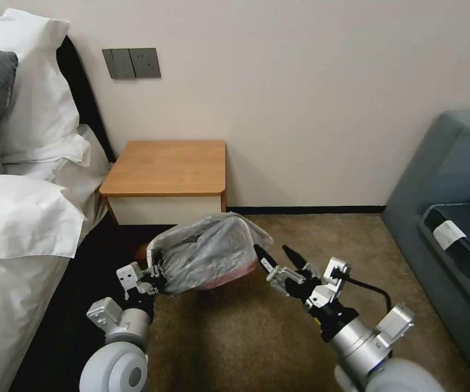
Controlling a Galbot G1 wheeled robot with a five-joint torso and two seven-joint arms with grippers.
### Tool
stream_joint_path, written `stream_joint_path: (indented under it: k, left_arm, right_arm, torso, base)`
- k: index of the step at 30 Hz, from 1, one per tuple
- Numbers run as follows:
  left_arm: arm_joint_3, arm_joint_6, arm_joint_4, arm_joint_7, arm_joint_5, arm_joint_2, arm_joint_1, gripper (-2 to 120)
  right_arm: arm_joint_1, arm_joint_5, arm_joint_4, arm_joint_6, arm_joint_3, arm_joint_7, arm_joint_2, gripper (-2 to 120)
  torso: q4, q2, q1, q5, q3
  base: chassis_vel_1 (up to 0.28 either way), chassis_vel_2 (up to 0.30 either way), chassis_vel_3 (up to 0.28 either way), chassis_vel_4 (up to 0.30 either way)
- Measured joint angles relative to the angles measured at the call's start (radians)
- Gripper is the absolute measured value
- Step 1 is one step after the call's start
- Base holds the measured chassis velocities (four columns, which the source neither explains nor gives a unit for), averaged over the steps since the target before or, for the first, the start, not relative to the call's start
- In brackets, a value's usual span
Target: Pick up the garbage bag from the table and place it over the trash can.
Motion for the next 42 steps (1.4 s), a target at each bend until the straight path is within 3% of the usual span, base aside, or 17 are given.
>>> stream_joint_path:
  k: [8,19,25,29,42]
  left_arm:
    - [0.004,0.004,0.013,-0.004,-0.014,-0.001,-0.01,3]
    - [0.009,0.007,0.015,-0.002,-0.005,-0.007,0.002,3]
    - [0.009,0.007,0.015,0.0,0.001,-0.008,0.012,3]
    - [0.009,0.006,0.015,0.0,0.004,-0.01,0.012,3]
    - [0.008,0.005,0.02,-0.001,0.007,-0.01,0.006,3]
  right_arm:
    - [0.056,-0.025,-0.147,0.032,-0.065,-0.01,0.036,100]
    - [0.109,-0.03,-0.204,0.039,-0.092,-0.01,0.053,93]
    - [0.114,-0.034,-0.208,0.04,-0.097,-0.011,0.055,76]
    - [0.114,-0.04,-0.213,0.042,-0.1,-0.014,0.056,55]
    - [0.106,-0.062,-0.206,0.046,-0.1,-0.021,0.055,11]
  torso:
    - [0.0,0.0,0.0,0.0002,0.0]
    - [0.0,0.0,0.0,0.0002,0.0]
    - [0.0001,0.0,0.0,0.0002,0.0]
    - [0.0,0.0,0.0,0.0002,0.0]
    - [0.0,0.0,0.0,0.0002,0.0]
  base:
    - [0.0,0.0,0.0,0.0]
    - [0.0,0.0,0.0,0.0]
    - [0.0,0.0,0.0,0.0]
    - [0.0,0.0,0.0,0.0]
    - [0.0,0.0,0.0,0.0]
